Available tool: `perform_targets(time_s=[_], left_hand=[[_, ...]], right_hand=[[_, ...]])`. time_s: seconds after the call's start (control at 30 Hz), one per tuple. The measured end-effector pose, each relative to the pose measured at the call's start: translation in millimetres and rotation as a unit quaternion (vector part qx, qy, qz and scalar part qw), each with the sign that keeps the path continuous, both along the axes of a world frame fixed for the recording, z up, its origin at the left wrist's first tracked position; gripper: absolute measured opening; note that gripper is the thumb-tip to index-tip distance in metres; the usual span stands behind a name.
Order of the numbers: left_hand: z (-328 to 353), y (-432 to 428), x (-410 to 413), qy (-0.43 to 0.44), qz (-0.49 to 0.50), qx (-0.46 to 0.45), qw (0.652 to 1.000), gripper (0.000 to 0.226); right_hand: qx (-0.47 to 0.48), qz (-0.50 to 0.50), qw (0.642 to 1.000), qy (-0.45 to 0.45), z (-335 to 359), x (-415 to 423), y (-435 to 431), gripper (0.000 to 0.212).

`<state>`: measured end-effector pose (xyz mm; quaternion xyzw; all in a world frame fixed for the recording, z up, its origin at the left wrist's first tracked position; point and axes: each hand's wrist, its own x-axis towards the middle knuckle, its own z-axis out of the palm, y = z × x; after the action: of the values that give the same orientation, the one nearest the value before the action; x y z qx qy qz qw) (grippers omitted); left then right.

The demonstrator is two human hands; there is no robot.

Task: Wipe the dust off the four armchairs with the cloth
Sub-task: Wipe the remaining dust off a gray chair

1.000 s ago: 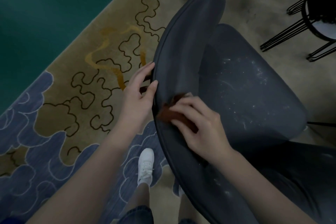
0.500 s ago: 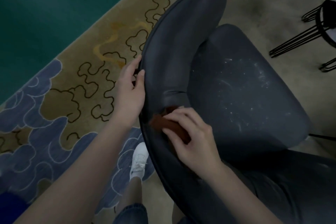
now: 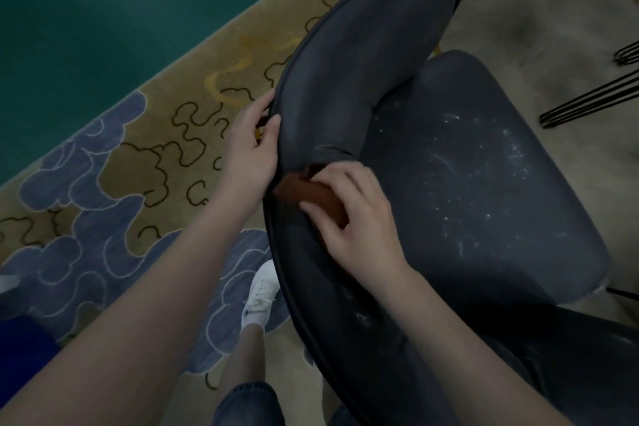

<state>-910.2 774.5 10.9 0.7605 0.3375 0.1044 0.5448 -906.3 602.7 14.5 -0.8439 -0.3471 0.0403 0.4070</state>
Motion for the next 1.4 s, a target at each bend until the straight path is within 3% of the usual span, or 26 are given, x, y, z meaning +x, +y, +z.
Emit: perform_targets(time_s=[0.17, 0.33, 0.53, 0.63, 0.73, 0.9, 1.17, 1.4], left_hand=[[2.7, -5.2, -7.2, 0.013, -0.006, -0.007, 1.0, 0.041], [0.7, -8.0, -8.3, 0.008, -0.006, -0.005, 1.0, 0.044], [7.2, -11.0, -10.4, 0.034, -0.004, -0.023, 0.999, 0.047], [14.7, -19.5, -7.4, 0.047, -0.006, -0.016, 0.999, 0.056], [19.6, -37.8, -6.6, 0.108, -0.028, 0.097, 0.989, 0.078], [15.8, -60.3, -8.0, 0.202, -0.028, 0.257, 0.945, 0.101], [10.7, -62.3, -7.4, 0.185, -0.005, 0.29, 0.939, 0.078], [9.9, -61.0, -9.3, 0.147, 0.021, 0.255, 0.956, 0.056]], right_hand=[[0.014, 0.151, 0.988, 0.027, 6.7, -10.9, -34.6, 0.029], [0.028, 0.075, 0.996, 0.03, 3.4, 11.0, -16.0, 0.028], [0.035, 0.174, 0.984, 0.026, -3.2, -2.7, -36.9, 0.03], [0.044, 0.074, 0.993, 0.079, -21.3, 7.3, -59.4, 0.026], [0.05, -0.049, 0.98, 0.184, -41.3, 15.3, -66.5, 0.015], [0.069, -0.116, 0.953, 0.271, -57.1, 21.4, -61.3, 0.014], [0.135, -0.116, 0.958, 0.223, -39.4, 55.5, -20.5, 0.016], [0.091, -0.048, 0.979, 0.174, -31.6, 63.9, -3.7, 0.019]])
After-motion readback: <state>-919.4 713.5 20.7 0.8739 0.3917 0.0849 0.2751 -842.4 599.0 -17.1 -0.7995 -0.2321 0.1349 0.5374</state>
